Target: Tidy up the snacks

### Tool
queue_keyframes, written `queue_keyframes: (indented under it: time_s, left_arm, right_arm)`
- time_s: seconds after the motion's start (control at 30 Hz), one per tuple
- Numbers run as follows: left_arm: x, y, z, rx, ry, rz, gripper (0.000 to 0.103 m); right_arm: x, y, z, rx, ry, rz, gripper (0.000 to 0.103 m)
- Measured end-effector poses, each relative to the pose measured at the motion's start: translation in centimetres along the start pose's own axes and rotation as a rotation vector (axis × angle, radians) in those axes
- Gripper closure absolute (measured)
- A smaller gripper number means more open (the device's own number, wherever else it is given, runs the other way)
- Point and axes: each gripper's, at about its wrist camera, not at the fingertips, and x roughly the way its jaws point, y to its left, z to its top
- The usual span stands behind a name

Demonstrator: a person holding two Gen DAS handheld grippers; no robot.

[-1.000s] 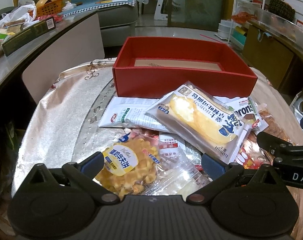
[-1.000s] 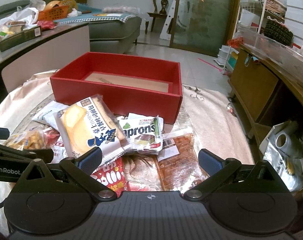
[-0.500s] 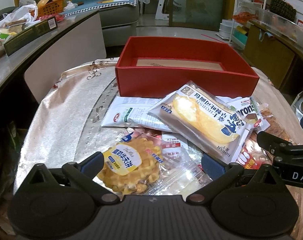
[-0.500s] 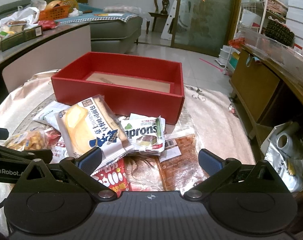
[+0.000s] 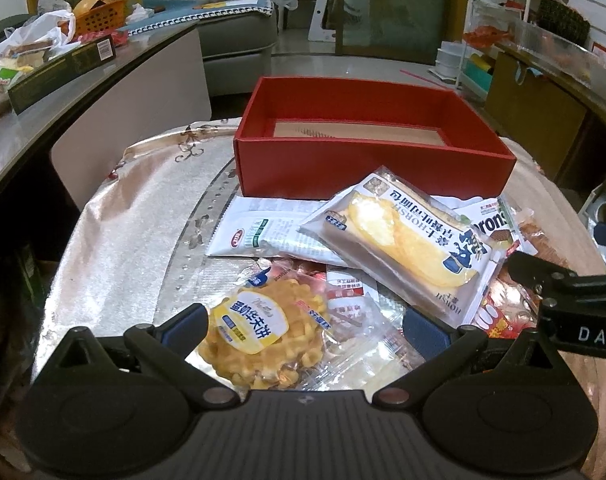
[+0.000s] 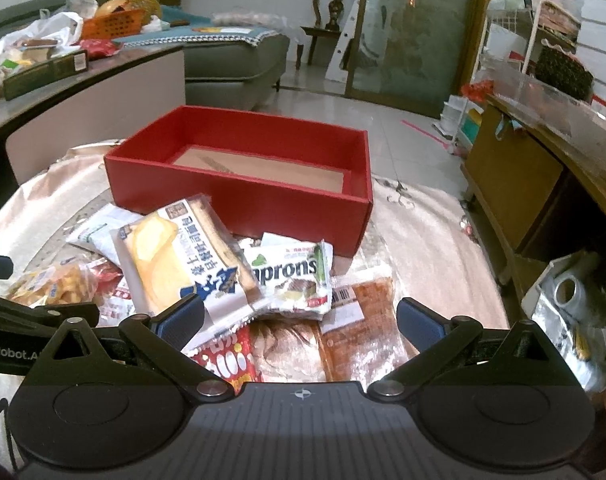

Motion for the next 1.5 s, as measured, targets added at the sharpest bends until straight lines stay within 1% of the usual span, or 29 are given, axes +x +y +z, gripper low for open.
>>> queue_keyframes:
  time_s: [0.17,0.47,0.57,0.67,0.8,0.87,0.97,1.03,1.1,1.17,1.23,1.3,1.33,1.5]
  left_arm:
    - [0.0,0.5,0.2,-0.013,0.009,-0.013,0.004]
    - [-0.5,1.6,0.3,-0.026,0.019,-0.047,0.004]
    - [-1.0,2.3,0.4,-0.040,0.022,-0.079,0.004]
    - [-1.5,3.0,0.5,-0.076,0.020,-0.114,0.004]
    - [-1.2,3.5,0.3,-0.099,0.043,-0.110,0.004]
    - [-1.1,3.9,0.1,-0.124,0.057,-0.118,0.004]
    - [-1.1,4.5,0.0,-0.150,0.055,-0.118,0.004]
    - [-0.9,4.6,0.0,-0.157,0.066,-0.114,0.004]
    - [-0.8,4.6,-0.1,-0.160,0.077,-0.119,0.004]
    - [-0.7,4.8,-0.1,-0.172,0.081,-0.120,0.004]
    - [-0.8,5.2,0.0,-0.195,0.079,-0.124,0.004]
    - [-0.8,5.6,0.0,-0.221,0.080,-0.130,0.004]
    - [-0.8,5.7,0.0,-0.233,0.082,-0.135,0.004]
    - [-0.9,5.9,0.0,-0.250,0.083,-0.138,0.004]
  right_arm:
    - [0.4,0.4,1.0,-0.029,-0.009,0.014,0.000]
    - [2.7,2.2,2.2,-0.144,0.026,0.090,0.000]
    - [3.6,3.0,3.1,-0.193,0.036,0.135,0.000]
    - [4.6,3.9,3.7,-0.247,0.051,0.167,0.000]
    - [6.3,4.9,4.2,-0.316,0.089,0.181,0.000]
    - [6.9,5.3,4.7,-0.332,0.106,0.206,0.000]
    - [7.3,6.2,5.4,-0.369,0.127,0.249,0.002]
    - [8.1,6.8,5.5,-0.387,0.163,0.253,0.002]
    - [8.9,7.2,5.1,-0.390,0.219,0.270,0.002]
    - [9.4,7.5,4.2,-0.406,0.258,0.266,0.004]
    - [9.0,7.3,3.6,-0.395,0.243,0.269,0.006]
    - [8.5,6.7,3.4,-0.371,0.243,0.287,0.013]
    - [8.3,6.5,3.4,-0.367,0.242,0.284,0.018]
    - [6.8,5.3,2.9,-0.371,0.242,0.264,0.021]
